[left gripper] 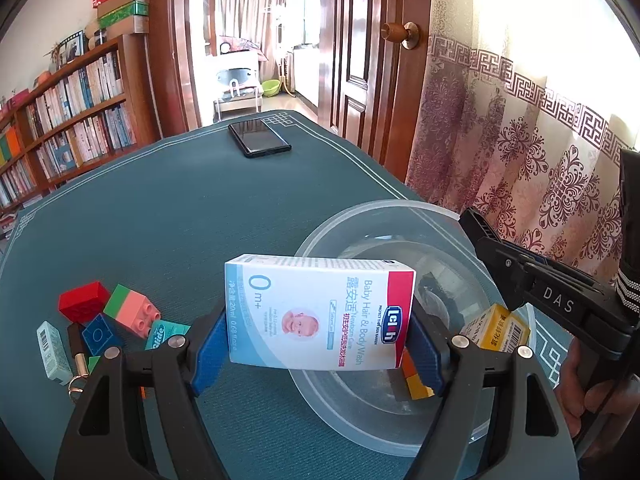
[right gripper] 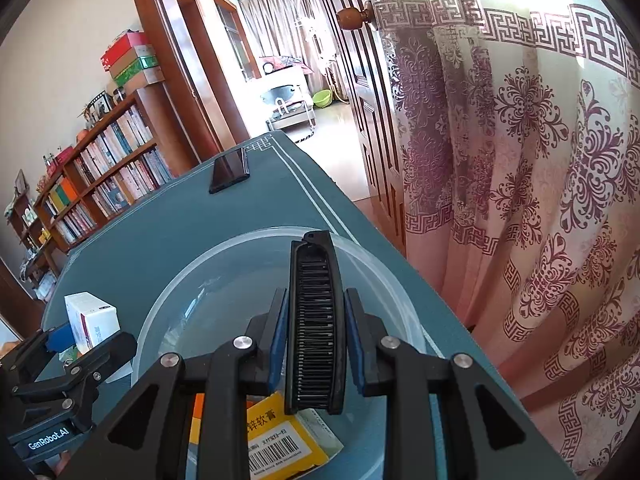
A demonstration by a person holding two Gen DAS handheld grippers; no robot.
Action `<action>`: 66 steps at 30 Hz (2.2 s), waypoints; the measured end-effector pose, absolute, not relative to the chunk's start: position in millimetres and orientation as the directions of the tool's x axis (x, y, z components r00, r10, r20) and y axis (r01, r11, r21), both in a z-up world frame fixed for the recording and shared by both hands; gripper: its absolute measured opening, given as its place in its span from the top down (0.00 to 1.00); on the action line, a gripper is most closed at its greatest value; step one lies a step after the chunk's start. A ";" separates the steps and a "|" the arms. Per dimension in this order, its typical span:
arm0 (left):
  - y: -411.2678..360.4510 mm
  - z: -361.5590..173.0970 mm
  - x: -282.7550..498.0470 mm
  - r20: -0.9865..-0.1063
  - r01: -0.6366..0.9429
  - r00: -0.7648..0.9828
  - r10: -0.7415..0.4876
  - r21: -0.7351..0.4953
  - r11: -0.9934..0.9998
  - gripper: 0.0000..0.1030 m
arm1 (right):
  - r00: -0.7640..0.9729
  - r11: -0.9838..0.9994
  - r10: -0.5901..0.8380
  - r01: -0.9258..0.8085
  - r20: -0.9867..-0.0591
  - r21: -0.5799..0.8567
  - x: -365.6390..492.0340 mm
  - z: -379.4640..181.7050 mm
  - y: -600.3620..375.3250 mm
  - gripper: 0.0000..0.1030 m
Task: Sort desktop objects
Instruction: 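Carry the white box and comb over the clear bowl and release both, then withdraw both open tools from the bowl back toward the table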
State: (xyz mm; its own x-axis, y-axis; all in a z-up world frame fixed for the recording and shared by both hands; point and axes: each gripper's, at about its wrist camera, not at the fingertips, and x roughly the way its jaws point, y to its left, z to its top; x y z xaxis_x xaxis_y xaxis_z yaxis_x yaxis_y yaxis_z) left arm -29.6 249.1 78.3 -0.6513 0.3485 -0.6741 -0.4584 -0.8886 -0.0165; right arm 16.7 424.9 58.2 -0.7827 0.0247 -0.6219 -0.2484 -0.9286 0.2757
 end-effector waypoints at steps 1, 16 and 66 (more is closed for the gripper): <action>250.6 78.0 -30.7 -0.677 -0.464 -0.645 0.355 -0.021 -0.885 0.22 | -0.781 -0.928 0.024 -0.250 -0.624 0.278 16.1 57.7 425.6 0.71; 243.7 72.0 -36.9 -0.693 -0.471 -0.602 0.396 -0.093 -0.877 0.22 | -0.767 -0.910 0.022 -0.281 -0.641 0.304 19.2 49.6 426.5 0.52; 145.0 66.2 -32.3 -0.675 -0.273 -0.688 0.267 -0.101 -0.957 0.22 | -0.770 -0.959 -0.023 -0.164 -0.638 0.232 20.5 61.6 342.1 0.23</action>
